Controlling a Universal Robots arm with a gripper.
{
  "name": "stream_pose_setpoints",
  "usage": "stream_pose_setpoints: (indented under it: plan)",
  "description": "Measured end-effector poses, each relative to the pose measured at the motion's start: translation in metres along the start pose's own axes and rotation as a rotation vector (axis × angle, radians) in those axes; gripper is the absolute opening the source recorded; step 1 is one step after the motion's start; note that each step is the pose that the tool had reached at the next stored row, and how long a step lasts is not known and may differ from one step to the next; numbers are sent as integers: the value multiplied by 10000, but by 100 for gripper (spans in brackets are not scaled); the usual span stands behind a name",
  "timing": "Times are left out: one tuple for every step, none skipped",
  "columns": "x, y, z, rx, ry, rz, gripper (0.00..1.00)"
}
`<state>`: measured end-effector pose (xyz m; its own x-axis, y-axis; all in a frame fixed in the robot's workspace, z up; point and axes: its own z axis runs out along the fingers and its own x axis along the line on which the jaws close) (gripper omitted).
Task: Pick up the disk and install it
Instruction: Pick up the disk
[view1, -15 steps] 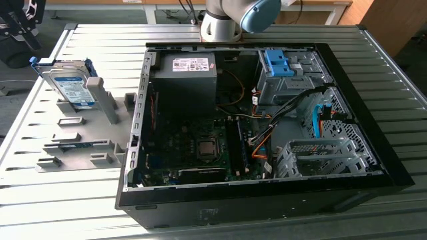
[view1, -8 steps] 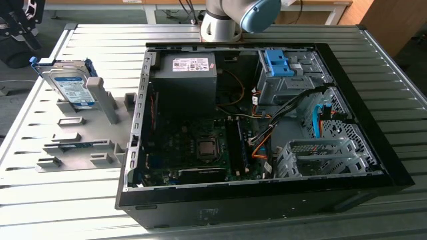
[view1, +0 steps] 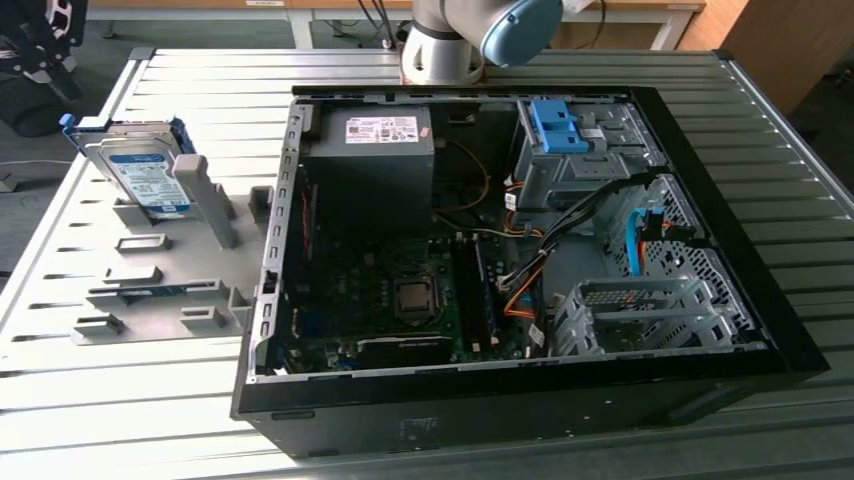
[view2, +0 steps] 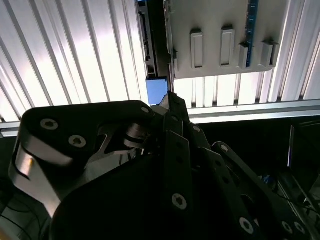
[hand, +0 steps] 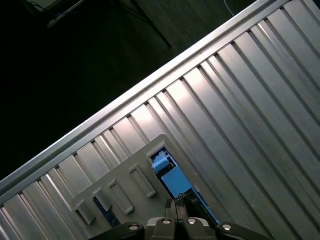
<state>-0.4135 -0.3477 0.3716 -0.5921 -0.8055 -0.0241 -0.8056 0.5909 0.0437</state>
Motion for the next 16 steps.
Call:
stream_pose_setpoints:
  plan:
    - [0,0,0,-3,5,-134,11]
    - [0,0,0,-6,11,-265,11]
    - [0,0,0,-9,16,-388,11]
    - [0,0,0,-13,22,-507,11]
    - [0,0,0,-14,25,-602,11]
    - [0,0,0,-17,30,-684,11]
    - [0,0,0,-18,31,-719,11]
    - [0,0,0,-18,31,-721,11]
    - [0,0,0,-17,31,-723,11]
    - [0,0,0,-18,31,-724,11]
    - [0,0,0,-18,32,-725,11]
    - [0,0,0,-18,31,-725,11]
    - [0,0,0,-18,31,-724,11]
    - [0,0,0,-18,31,-725,11]
    - [0,0,0,-18,31,-726,11]
    - [0,0,0,-18,32,-729,11]
